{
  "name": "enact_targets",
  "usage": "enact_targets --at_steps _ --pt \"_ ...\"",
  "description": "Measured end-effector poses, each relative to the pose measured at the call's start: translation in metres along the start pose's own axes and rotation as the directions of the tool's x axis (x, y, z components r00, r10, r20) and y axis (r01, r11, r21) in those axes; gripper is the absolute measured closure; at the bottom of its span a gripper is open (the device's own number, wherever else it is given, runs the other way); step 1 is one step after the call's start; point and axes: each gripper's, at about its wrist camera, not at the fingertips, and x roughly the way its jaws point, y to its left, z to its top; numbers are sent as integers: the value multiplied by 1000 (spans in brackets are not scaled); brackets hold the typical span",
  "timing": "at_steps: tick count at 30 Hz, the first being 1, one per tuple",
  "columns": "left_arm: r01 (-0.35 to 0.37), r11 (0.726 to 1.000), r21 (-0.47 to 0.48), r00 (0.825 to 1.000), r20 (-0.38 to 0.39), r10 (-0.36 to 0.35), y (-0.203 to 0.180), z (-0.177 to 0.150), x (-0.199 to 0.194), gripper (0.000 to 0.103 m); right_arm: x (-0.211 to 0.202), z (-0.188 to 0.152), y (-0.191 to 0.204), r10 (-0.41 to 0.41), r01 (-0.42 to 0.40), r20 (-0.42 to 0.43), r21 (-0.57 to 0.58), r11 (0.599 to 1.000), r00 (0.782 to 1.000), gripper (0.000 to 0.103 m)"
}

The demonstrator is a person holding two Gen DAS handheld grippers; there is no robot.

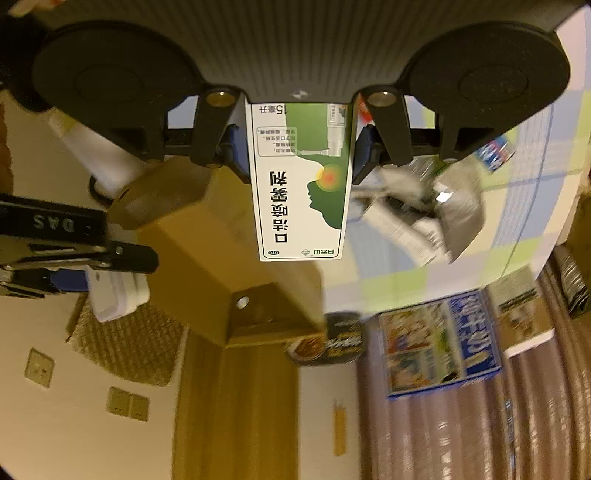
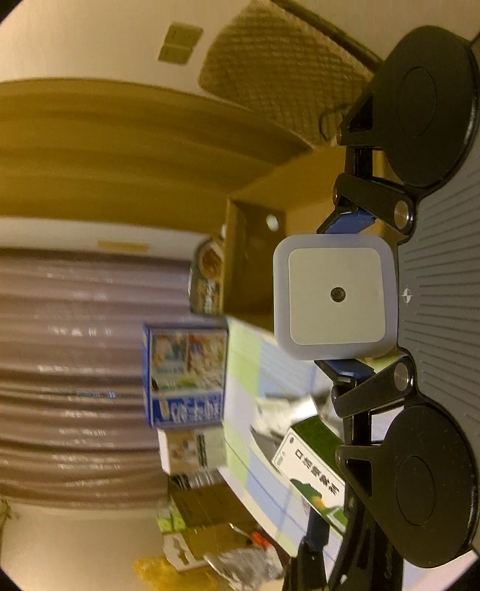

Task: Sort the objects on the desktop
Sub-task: 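Lift both held items and carry them over the cardboard box, then lower the night-light into the box and open the right gripper while the left gripper releases the spray box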

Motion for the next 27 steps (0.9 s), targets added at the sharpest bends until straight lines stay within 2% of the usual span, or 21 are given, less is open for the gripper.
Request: enact_targets --at_steps 10,20,27 --pt "74 997 28 997 19 -75 -51 47 42 53 35 9 -64 -37 38 -29 36 999 999 41" --pt "100 994 32 995 1 -100 -72 62 83 53 62 -3 -87 -40 45 -73 68 997 997 41" --pt "110 994 30 994 -8 -109 -76 63 97 53 72 -7 -93 -35 42 -85 82 996 996 41"
